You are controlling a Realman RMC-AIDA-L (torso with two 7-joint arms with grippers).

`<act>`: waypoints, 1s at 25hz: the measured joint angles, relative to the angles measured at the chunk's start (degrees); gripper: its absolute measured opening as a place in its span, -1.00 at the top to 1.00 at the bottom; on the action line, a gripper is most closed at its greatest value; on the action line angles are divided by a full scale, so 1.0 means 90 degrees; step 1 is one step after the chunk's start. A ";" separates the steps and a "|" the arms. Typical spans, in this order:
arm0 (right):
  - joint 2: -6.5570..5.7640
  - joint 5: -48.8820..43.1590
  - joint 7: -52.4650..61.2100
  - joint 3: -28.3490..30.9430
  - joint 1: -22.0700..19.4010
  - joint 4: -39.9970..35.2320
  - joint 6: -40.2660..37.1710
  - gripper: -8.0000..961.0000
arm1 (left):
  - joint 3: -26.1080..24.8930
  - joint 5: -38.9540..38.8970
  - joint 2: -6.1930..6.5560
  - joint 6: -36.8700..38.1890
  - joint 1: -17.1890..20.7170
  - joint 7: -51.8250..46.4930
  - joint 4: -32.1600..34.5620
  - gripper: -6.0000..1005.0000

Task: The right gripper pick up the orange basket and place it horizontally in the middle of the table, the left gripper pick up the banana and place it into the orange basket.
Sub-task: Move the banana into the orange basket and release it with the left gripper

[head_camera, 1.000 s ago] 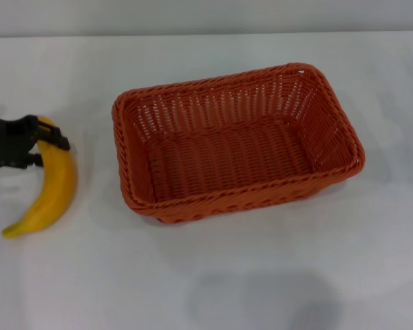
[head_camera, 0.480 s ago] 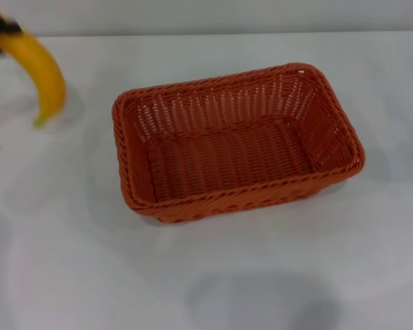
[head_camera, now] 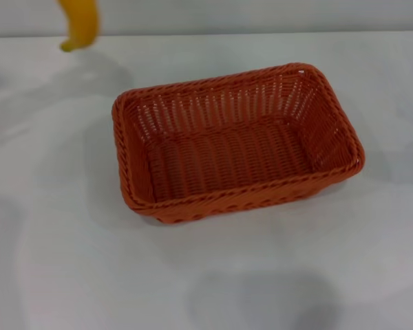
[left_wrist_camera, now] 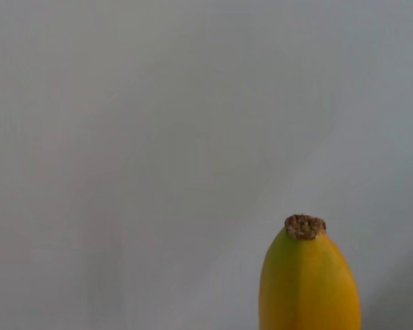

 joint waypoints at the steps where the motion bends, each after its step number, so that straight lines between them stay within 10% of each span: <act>1: 0.0006 -0.0001 0.0003 0.0011 0.0000 0.0004 0.0011 -0.35 | 0.0000 0.0000 0.0000 0.0000 0.0000 0.0000 0.0000 -0.03; 12: 0.0053 0.0006 0.0040 0.0062 -0.0078 0.0065 0.0181 -0.35 | 0.0000 0.2965 -0.0713 -0.0010 -0.2230 0.0434 0.0128 -0.11; 25: 0.0039 0.0010 0.0049 0.0061 -0.0202 0.0069 0.0481 -0.35 | -0.0001 0.4226 -0.1441 -0.0556 -0.2992 -0.0130 0.0161 -0.20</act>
